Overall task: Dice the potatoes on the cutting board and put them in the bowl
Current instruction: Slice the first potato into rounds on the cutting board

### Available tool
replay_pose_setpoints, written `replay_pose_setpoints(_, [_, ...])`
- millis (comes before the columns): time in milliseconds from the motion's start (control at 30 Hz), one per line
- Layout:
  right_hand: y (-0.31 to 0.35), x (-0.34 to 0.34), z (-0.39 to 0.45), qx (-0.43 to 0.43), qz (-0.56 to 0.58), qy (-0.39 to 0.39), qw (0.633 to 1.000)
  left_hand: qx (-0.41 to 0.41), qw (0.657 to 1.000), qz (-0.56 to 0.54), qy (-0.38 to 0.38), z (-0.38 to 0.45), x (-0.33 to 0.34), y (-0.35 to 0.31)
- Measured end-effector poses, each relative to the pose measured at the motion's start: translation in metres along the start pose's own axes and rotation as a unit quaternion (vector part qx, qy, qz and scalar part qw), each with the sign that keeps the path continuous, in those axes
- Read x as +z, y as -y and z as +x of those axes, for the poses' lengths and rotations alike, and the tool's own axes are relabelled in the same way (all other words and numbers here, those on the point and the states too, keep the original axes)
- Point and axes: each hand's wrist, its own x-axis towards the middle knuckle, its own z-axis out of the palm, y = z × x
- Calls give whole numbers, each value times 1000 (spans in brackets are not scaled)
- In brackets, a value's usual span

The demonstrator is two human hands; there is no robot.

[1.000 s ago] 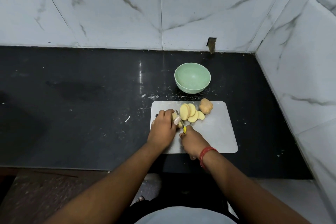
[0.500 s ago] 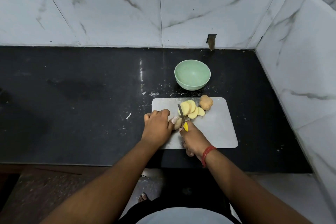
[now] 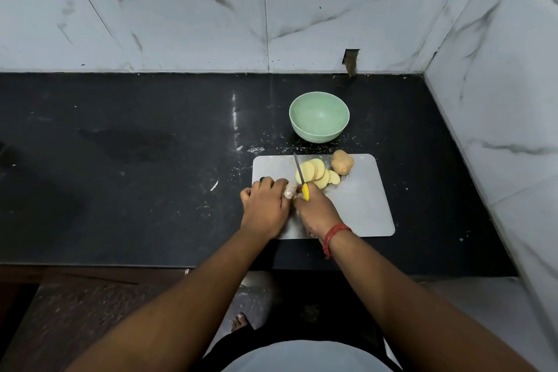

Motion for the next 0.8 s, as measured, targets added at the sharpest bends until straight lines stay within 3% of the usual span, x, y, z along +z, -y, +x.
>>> replay_pose_setpoints(233, [4,9,-2,10,-12,-11,1000,-36,998,-32,-27,7,10,3])
replay_pose_setpoints(367, [8,11,-3,19,43,-16,999,-26,998,-47,-44,10,11,2])
replay_pose_setpoints(800, [-3,19,3,-5,39,-112,993,-95,975,-189,-68,15,18,-8])
